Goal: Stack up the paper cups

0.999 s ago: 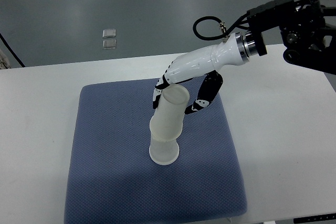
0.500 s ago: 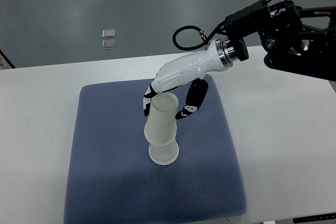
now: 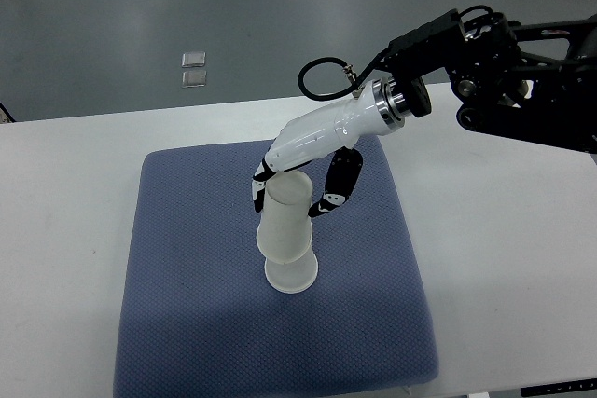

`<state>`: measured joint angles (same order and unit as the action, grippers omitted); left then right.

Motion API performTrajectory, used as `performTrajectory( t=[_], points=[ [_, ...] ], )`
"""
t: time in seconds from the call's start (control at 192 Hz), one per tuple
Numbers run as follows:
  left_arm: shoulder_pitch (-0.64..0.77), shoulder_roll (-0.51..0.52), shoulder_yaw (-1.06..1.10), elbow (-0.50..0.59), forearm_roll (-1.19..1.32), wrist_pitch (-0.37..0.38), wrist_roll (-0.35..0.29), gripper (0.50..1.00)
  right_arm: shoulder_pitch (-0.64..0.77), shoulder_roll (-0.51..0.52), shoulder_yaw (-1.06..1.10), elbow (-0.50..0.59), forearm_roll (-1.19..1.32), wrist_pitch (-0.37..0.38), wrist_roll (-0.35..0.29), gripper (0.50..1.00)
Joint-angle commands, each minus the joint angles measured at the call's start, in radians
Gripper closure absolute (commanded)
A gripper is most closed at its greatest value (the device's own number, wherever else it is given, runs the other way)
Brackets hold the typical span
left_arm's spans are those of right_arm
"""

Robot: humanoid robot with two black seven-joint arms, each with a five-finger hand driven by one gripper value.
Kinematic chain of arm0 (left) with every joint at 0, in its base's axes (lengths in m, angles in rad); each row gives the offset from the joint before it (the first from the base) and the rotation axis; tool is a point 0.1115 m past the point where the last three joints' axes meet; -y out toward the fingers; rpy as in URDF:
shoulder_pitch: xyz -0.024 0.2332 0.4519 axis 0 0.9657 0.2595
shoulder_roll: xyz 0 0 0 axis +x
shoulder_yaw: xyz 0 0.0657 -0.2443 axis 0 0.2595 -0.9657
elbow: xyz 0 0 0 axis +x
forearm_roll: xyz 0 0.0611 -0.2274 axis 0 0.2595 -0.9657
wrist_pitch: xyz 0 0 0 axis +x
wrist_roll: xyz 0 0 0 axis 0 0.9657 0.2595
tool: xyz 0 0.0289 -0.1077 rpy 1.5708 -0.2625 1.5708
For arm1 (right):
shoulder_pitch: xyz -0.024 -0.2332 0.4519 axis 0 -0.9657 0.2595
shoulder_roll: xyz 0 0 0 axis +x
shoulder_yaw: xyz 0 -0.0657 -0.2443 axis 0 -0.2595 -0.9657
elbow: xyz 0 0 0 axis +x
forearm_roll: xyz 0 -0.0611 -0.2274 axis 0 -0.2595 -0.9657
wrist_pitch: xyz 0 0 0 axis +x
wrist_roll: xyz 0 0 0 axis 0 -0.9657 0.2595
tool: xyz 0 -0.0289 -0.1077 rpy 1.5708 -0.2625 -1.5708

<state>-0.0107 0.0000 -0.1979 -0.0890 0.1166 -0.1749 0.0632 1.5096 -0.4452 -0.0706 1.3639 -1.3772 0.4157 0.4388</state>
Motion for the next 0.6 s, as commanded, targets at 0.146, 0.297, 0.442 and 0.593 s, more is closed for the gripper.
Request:
performTrajectory(
  t=[0.146, 0.297, 0.442, 0.593],
  points=[
    [0.0, 0.0, 0.0, 0.0, 0.0, 0.0, 0.0, 0.5, -0.003, 0.003, 0.002, 0.0, 0.007, -0.003, -0.003, 0.613],
    [0.0, 0.0, 0.0, 0.0, 0.0, 0.0, 0.0, 0.5, -0.006, 0.003, 0.003, 0.0, 0.013, 0.0, -0.003, 0.587],
    [0.0, 0.0, 0.0, 0.0, 0.0, 0.0, 0.0, 0.5, -0.005, -0.012, 0.011, -0.012, 0.047, 0.0, -0.002, 0.587],
    [0.0, 0.0, 0.0, -0.002, 0.0, 0.0, 0.0, 0.5, -0.015, -0.023, 0.015, -0.08, 0.217, 0.005, -0.003, 0.589]
  ],
)
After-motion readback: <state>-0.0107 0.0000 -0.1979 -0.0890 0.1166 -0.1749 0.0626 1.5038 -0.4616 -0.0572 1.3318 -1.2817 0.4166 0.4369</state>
